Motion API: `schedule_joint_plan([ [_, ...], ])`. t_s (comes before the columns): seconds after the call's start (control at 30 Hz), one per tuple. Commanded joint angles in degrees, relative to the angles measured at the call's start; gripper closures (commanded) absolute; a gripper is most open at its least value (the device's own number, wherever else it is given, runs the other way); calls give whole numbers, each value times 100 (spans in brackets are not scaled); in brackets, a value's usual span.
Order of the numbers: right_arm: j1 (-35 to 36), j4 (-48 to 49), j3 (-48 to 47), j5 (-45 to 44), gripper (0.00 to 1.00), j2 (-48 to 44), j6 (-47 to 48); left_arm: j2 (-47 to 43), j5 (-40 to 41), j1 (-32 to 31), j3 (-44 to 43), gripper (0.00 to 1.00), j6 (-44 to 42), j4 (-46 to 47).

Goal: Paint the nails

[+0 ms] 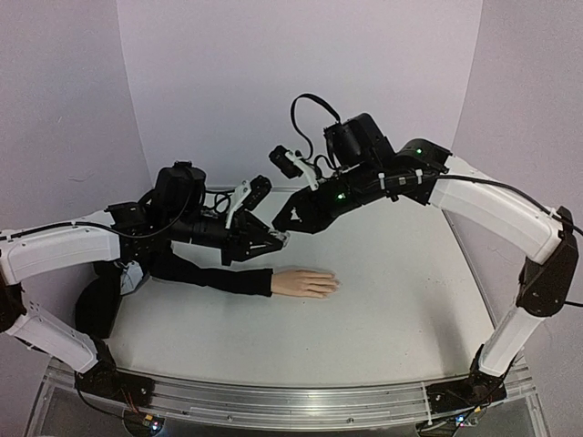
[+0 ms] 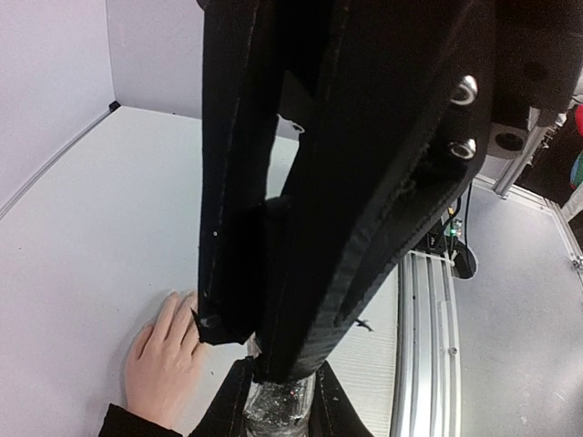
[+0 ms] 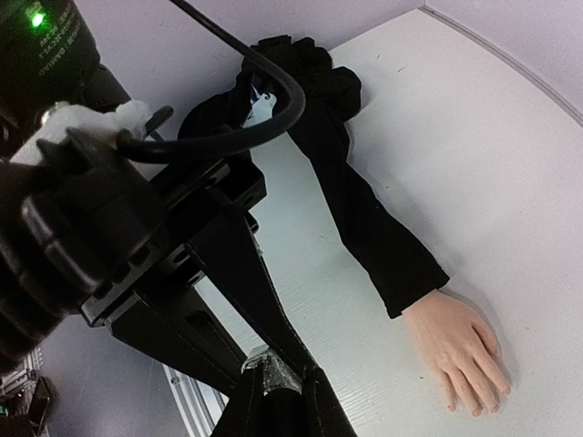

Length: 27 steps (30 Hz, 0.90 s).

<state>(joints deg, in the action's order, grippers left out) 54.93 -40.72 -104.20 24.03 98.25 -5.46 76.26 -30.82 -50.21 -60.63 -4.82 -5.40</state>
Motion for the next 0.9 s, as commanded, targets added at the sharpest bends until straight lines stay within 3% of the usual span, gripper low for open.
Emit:
schedule_joint_plan([
  [0.0, 44, 91, 95, 295, 100, -339, 475, 77, -252, 20, -307, 100, -192, -279],
  [0.3, 194, 122, 838, 648, 100, -740, 2116, 138, -740, 19, -341, 100, -355, -396],
  [0.4, 218, 124, 889, 768, 99, -727, 2275, 153, -882, 20, -371, 100, -388, -409],
  [0.43, 218, 118, 814, 706, 93, -674, 2149, 160, -793, 20, -393, 100, -361, -396],
  [0.47, 213, 120, 775, 579, 79, -651, 1917, 162, -535, 16, -392, 100, -272, -339],
  [0.53, 214, 370, 881, -91, 37, -764, 1360, 158, 195, 16, -328, 100, -90, -119],
  [0.57, 214, 647, 989, -521, 22, -854, 935, 153, 708, 5, -265, 100, 81, 65],
  [0.6, 211, 957, 1164, -985, 15, -962, 352, 148, 1220, 3, -186, 100, 235, 268],
  [0.73, 210, 1627, 1412, -1894, 11, -1101, -1207, 141, 2480, -88, 27, 100, 366, 917],
  [0.87, 209, 1794, 1269, -2455, 21, -944, -2100, 174, 3436, -223, 44, 100, 558, 1295],
])
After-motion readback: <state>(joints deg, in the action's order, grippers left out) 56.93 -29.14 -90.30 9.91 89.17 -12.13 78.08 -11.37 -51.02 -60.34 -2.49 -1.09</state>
